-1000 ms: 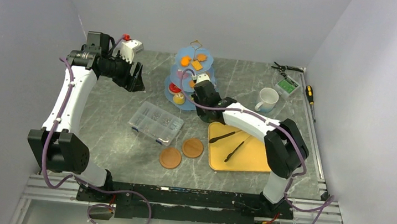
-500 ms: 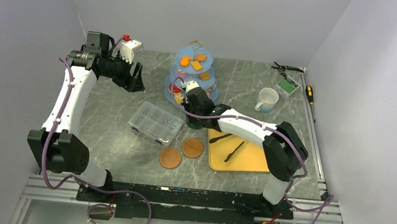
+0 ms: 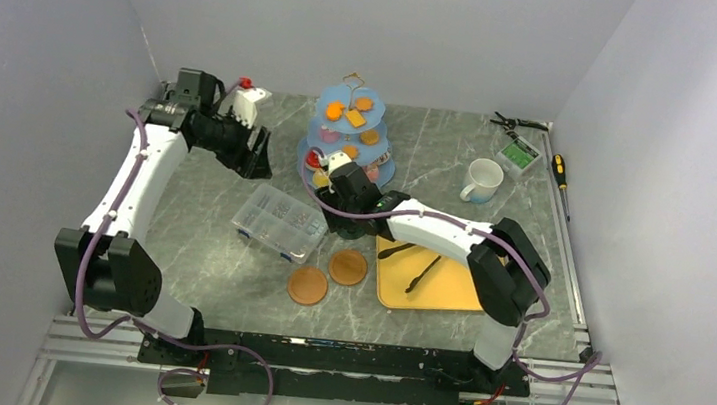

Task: Serve the afternoon tea

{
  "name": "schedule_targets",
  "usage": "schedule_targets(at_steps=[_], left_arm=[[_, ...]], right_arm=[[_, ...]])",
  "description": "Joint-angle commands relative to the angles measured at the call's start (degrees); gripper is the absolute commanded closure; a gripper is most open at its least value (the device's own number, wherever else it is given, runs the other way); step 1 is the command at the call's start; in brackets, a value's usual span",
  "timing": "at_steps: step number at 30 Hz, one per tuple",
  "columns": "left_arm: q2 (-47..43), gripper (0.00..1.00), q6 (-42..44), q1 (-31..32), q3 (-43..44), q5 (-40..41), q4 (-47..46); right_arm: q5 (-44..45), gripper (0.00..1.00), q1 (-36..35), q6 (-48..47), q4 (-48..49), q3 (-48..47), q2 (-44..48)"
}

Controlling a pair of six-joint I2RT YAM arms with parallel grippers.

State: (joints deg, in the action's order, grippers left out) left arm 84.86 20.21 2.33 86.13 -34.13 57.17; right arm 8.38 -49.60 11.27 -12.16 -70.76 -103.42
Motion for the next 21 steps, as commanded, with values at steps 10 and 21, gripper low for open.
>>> schedule_targets(at_steps=[10,21], left_arm=[[7.43,0.28,-6.25,15.95,-1.07,6.50,-7.15],[25.15,0.31,-10.92,25.01,8.20,8.73,-10.57]], right_arm=[[-5.77,0.12,2.17,-3.51,1.89,5.86,23.57],[-2.81,0.10,16.09,3.38,2.99,26.86,46.59]])
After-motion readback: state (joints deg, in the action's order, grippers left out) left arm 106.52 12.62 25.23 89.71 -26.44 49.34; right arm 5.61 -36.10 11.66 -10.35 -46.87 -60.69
